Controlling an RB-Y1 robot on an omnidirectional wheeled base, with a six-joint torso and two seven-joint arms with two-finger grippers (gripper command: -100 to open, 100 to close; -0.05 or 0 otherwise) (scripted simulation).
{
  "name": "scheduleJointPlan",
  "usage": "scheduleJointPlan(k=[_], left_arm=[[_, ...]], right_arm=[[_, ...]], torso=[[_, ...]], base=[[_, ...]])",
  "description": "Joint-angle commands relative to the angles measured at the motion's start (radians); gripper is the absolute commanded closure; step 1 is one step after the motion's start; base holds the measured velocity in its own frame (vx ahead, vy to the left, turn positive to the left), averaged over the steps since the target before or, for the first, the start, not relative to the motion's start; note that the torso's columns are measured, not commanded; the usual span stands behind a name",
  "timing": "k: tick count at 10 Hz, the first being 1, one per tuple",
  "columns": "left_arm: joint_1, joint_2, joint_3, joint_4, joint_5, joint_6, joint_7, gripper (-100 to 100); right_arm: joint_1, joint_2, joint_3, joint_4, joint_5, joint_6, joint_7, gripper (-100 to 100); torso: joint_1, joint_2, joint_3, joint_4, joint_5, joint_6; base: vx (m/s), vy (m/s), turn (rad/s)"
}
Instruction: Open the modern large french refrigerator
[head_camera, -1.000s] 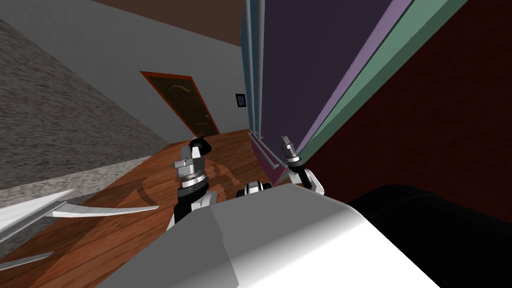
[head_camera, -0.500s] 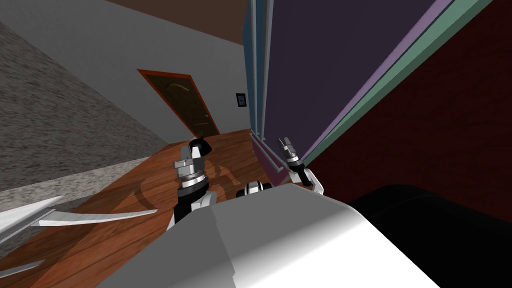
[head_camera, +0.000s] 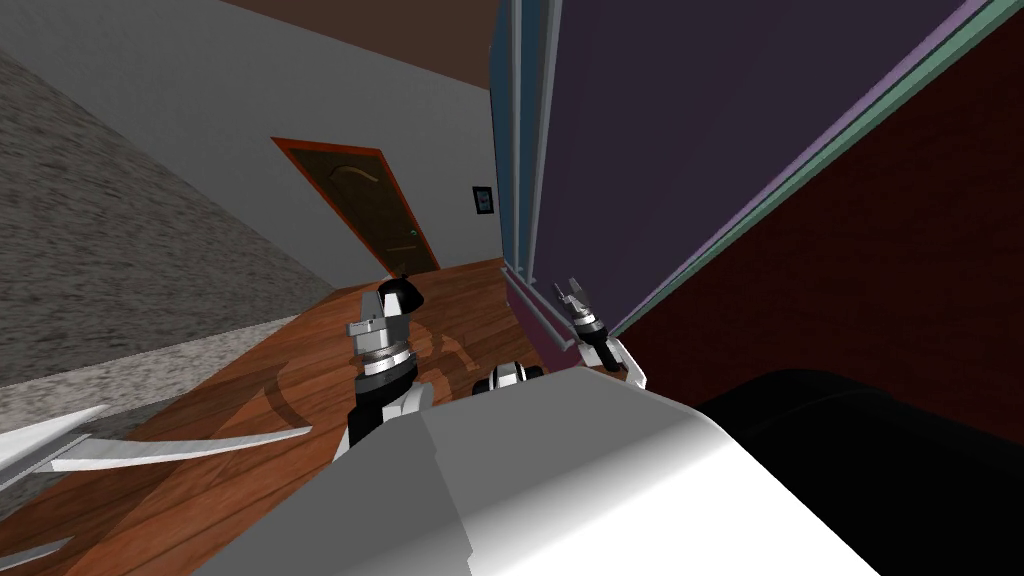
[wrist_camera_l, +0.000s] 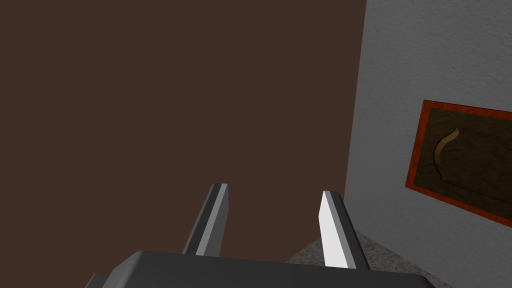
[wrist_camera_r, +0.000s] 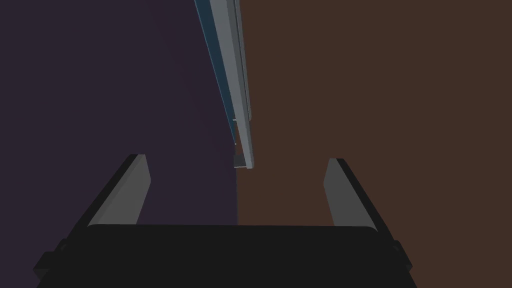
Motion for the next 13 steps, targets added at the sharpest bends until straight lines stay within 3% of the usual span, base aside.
scheduleJointPlan(k=[1, 2, 3, 5, 6, 9, 10, 12, 13], left_arm=[[0.000, 0.000, 0.000, 0.000, 0.000, 0.000, 0.000, 0], [0.000, 0.000, 0.000, 0.000, 0.000, 0.000, 0.000, 0], [0.000, 0.000, 0.000, 0.000, 0.000, 0.000, 0.000, 0], [0.000, 0.000, 0.000, 0.000, 0.000, 0.000, 0.000, 0], [0.000, 0.000, 0.000, 0.000, 0.000, 0.000, 0.000, 0], [0.000, 0.000, 0.000, 0.000, 0.000, 0.000, 0.000, 0], [0.000, 0.000, 0.000, 0.000, 0.000, 0.000, 0.000, 0], [0.000, 0.000, 0.000, 0.000, 0.000, 0.000, 0.000, 0], [0.000, 0.000, 0.000, 0.000, 0.000, 0.000, 0.000, 0]], right_arm=[[-0.012, -0.010, -0.017, 0.043, 0.029, -0.004, 0.069, -100], [-0.018, -0.016, -0.026, 0.071, 0.049, -0.006, 0.103, -100], [-0.018, -0.016, -0.026, 0.071, 0.049, -0.006, 0.110, -100], [-0.030, -0.031, -0.046, 0.129, 0.089, -0.011, 0.175, -100], [-0.030, -0.031, -0.046, 0.129, 0.089, -0.011, 0.194, -100], [-0.043, -0.050, -0.065, 0.189, 0.129, -0.015, 0.273, -100], [-0.043, -0.050, -0.065, 0.189, 0.129, -0.015, 0.277, -100], [-0.056, -0.070, -0.084, 0.248, 0.168, -0.019, 0.344, -100], [-0.056, -0.070, -0.084, 0.248, 0.168, -0.019, 0.359, -100]], torso=[[0.000, -0.001, -0.001, 0.000, 0.000, 0.000], [0.000, 0.000, 0.000, 0.000, 0.000, 0.000], [0.000, -0.001, 0.000, 0.000, 0.000, 0.000], [-0.001, 0.001, 0.001, 0.000, 0.000, 0.000], [0.001, -0.001, -0.001, 0.000, 0.000, 0.000], [-0.001, 0.001, 0.001, 0.000, 0.000, 0.000], [0.000, 0.000, 0.000, 0.000, 0.000, 0.000], [0.000, 0.000, 0.000, 0.000, 0.000, 0.000], [0.001, -0.002, -0.001, -0.001, 0.000, 0.000]], base=[[0.097, 0.065, -0.005], [0.105, 0.062, -0.006], [0.075, 0.047, -0.002], [0.091, 0.058, -0.006], [0.096, 0.061, -0.006], [0.077, 0.053, -0.004], [0.062, 0.046, -0.003], [0.095, 0.058, -0.007], [0.087, 0.061, -0.003]])
